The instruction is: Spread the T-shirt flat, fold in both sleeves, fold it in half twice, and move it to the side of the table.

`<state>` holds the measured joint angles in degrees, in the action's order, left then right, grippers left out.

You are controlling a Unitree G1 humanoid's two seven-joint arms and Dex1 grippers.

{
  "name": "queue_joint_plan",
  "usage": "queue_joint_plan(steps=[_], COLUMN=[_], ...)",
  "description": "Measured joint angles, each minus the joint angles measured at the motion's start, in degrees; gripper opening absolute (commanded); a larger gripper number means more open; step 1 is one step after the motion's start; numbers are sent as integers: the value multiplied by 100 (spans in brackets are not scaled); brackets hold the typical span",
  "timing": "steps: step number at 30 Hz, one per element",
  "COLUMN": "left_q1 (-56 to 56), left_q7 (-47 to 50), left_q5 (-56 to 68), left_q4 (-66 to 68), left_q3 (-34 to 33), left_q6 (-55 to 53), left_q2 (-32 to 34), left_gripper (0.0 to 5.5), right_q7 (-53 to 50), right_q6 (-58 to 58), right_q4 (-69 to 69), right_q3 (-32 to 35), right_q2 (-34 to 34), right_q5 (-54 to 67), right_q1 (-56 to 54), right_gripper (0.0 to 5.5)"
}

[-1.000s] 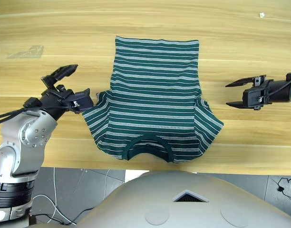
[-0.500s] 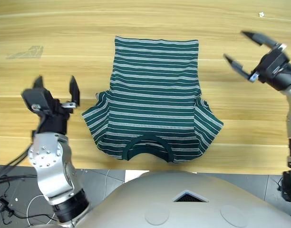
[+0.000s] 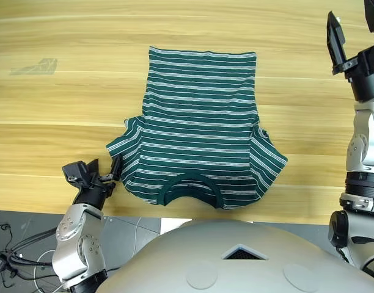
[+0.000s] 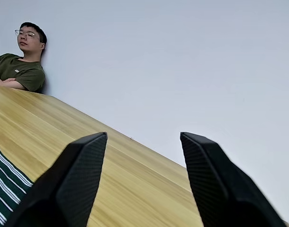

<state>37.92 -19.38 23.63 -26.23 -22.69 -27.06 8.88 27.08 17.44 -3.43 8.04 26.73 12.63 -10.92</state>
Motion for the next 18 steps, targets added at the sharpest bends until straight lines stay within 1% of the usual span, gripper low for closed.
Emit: queue_joint_plan(steps=[2,7,10,18], left_q1=[-74,-364,-439,-488], left_q7=[6,93,102,169], left_q5=[-116,-349,-373,-440], left_q4=[165,565,631,756], left_q3=[101,289,461,659], left_q6=[177,457,562,866], left_q2=[51,215,220,216], left_gripper=[362,283,233,110], right_q7=[0,40,108,204], right_q6=[9,18,18,18], right_q4=[0,0,0,-5], right_q3=[-7,-79,-153,-201], right_q2=[-40,-83,-98,-98], right_q5=[-36,-49,-54,-57], right_q1=[-23,-23,-23,-22], right_gripper=[287,287,287,287])
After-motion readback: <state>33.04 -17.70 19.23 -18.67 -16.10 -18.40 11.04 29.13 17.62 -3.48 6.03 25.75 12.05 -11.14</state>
